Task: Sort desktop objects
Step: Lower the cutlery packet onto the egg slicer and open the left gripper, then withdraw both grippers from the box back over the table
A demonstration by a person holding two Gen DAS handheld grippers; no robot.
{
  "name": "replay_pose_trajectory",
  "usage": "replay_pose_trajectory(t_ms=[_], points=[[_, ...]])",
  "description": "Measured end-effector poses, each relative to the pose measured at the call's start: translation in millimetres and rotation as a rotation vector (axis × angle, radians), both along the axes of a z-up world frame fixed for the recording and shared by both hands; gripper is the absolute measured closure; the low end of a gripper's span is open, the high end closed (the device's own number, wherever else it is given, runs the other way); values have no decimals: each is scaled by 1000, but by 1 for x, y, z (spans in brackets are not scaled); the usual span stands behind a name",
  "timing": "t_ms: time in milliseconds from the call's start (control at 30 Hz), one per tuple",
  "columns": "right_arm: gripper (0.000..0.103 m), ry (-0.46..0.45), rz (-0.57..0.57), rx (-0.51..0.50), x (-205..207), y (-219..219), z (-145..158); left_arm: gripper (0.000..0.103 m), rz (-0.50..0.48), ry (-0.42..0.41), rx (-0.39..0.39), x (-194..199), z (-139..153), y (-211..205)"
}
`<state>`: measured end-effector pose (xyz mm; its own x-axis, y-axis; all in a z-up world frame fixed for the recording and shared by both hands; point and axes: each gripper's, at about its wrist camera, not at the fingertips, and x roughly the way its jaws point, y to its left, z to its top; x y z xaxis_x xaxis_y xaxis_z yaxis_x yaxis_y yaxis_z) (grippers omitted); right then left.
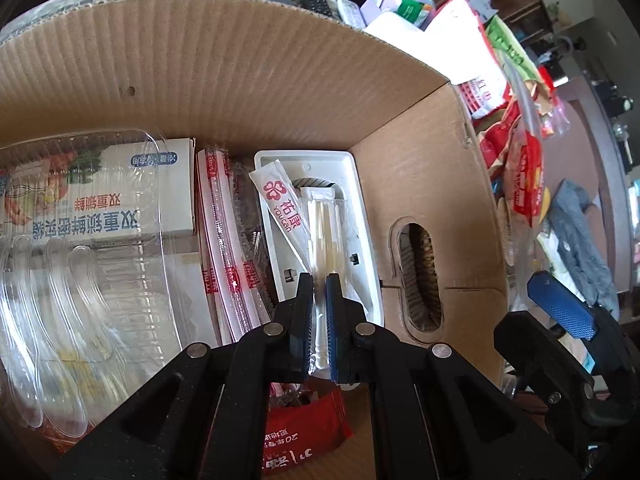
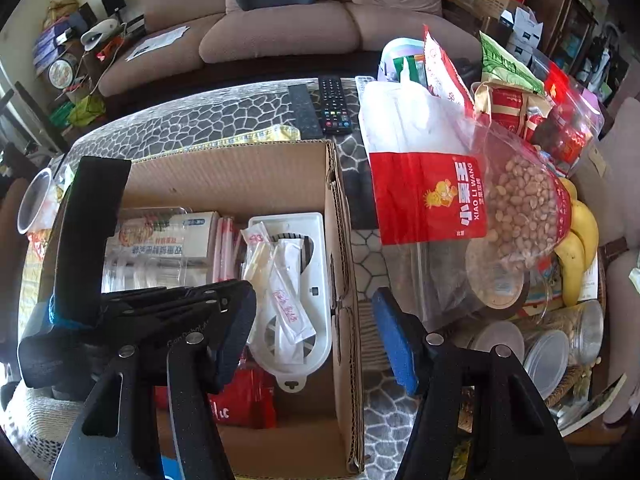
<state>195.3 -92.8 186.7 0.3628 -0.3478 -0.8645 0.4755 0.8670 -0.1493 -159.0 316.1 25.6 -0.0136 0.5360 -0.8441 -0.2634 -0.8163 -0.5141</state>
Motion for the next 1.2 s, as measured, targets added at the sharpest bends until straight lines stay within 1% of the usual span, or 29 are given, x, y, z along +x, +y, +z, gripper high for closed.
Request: replay_pose_trajectory(t_ms=[100,133,233,333,400,467,533,600,633,700,767,833,933,1000,1200], points=[[40,-8,1,10,0,-1,-3,97,-33,-73,-27,-2,-12,6],[40,-10,2,12,-1,-1,-4,97,-24,-90,-38,-2,-15,5],[40,-13,2,10,0,1,-4,97,-9,-78,-25,0,-10,-2],[40,-16,-1,8,0,4,-3,96,-2,-60,11,2,4,-14],[40,-16,-5,7,0,6,-2,93,-1,-32,23,3,17,-23],[40,-11,-6,7,2,9,-2,89,-10,12,23,5,34,-33],[40,-13,-10,11,4,12,-1,87,-20,55,21,4,51,-46],[40,-18,-7,23,6,16,0,81,-31,100,16,5,66,-60],[40,-19,-5,27,8,19,0,78,-40,126,8,7,73,-68],[40,-21,-1,37,10,26,0,75,-56,180,-14,9,86,-79],[40,-25,2,47,13,33,0,66,-72,219,-29,10,102,-93],[40,-29,3,59,15,39,-1,62,-75,255,-35,12,113,-109],[40,-36,-1,77,17,48,-2,60,-68,303,-51,15,131,-138],[40,-37,-8,77,18,53,-1,60,-58,316,-51,15,139,-155],[40,-32,-18,63,24,62,2,60,-52,329,-48,16,141,-178]])
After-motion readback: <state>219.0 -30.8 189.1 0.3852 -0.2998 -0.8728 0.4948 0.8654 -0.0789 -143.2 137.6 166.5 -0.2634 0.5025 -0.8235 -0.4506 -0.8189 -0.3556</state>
